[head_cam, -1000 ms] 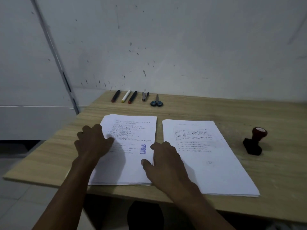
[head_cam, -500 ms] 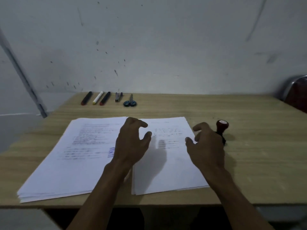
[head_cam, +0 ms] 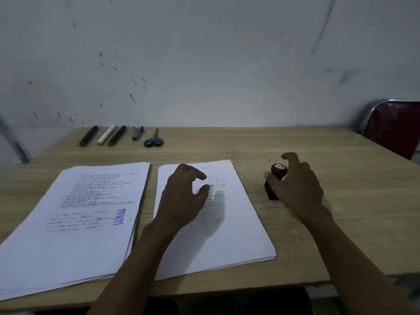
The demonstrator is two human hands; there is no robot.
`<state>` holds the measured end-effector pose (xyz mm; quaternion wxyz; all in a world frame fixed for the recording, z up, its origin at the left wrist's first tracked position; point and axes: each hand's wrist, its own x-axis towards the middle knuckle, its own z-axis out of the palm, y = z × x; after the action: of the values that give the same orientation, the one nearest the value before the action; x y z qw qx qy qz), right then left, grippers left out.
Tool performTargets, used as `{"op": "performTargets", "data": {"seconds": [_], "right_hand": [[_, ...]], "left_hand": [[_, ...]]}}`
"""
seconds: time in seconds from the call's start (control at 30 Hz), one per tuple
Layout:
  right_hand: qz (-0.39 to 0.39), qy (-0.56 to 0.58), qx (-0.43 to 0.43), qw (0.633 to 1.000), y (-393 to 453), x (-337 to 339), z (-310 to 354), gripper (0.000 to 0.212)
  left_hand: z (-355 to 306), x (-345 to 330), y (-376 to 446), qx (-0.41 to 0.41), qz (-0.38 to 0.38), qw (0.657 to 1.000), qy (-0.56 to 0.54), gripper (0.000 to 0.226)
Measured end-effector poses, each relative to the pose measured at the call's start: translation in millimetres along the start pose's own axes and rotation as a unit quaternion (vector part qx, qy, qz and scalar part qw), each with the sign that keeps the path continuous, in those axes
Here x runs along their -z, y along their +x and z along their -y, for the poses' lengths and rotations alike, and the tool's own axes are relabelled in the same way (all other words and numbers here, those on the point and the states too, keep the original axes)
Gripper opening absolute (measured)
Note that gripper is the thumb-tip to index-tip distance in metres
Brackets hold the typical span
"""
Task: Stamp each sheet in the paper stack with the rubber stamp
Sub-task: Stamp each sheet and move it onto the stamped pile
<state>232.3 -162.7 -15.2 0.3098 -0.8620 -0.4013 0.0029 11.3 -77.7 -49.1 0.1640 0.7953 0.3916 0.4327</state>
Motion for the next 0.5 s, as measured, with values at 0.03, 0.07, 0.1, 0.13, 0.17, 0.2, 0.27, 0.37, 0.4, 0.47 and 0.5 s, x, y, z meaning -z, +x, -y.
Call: {"op": "performTargets", "data": {"seconds": [0.03,0.07,0.1,0.13,0.17,0.2,0.27,0.37,0.4,0.47,0.5], "right_hand": [[0.009,-0.003,0.010,1.000,2,0,0,0.050],[0.017,-0.006,0.020,1.000,5,1,0,0.042],[0.026,-0.009,0.026,0.999,6,1,0,0.037],[0.032,-0.013,0.029,0.999,7,2,0,0.034],[0.035,-0.018,0.033,0.999,7,3,1,0.033],[0.032,-0.024,0.039,0.998,6,4,2,0.032],[0.015,-0.016,0.061,0.998,3,6,5,0.030],[0.005,0.042,0.106,0.993,-6,7,14,0.022],[0.012,0.064,0.121,0.990,-10,6,18,0.019],[0.036,0.092,0.156,0.983,-17,2,27,0.015],[0.047,0.097,0.171,0.979,-20,-1,30,0.014]], "left_hand": [[2,1,0,0.004,-0.002,1.000,-0.003,0.018],[4,1,0,0.008,-0.004,1.000,-0.005,0.018],[6,2,0,0.010,-0.006,1.000,-0.005,0.018],[8,2,0,0.014,-0.008,1.000,-0.005,0.018],[10,2,0,0.019,-0.009,1.000,-0.006,0.018],[12,2,1,0.024,-0.009,1.000,-0.009,0.018],[14,1,2,0.026,-0.009,1.000,-0.010,0.017],[15,-4,4,0.020,-0.003,1.000,0.006,0.018],[15,-6,4,0.018,0.008,1.000,0.014,0.020],[17,-11,5,0.021,0.045,0.998,0.027,0.024],[19,-13,5,0.026,0.065,0.997,0.032,0.026]]}}
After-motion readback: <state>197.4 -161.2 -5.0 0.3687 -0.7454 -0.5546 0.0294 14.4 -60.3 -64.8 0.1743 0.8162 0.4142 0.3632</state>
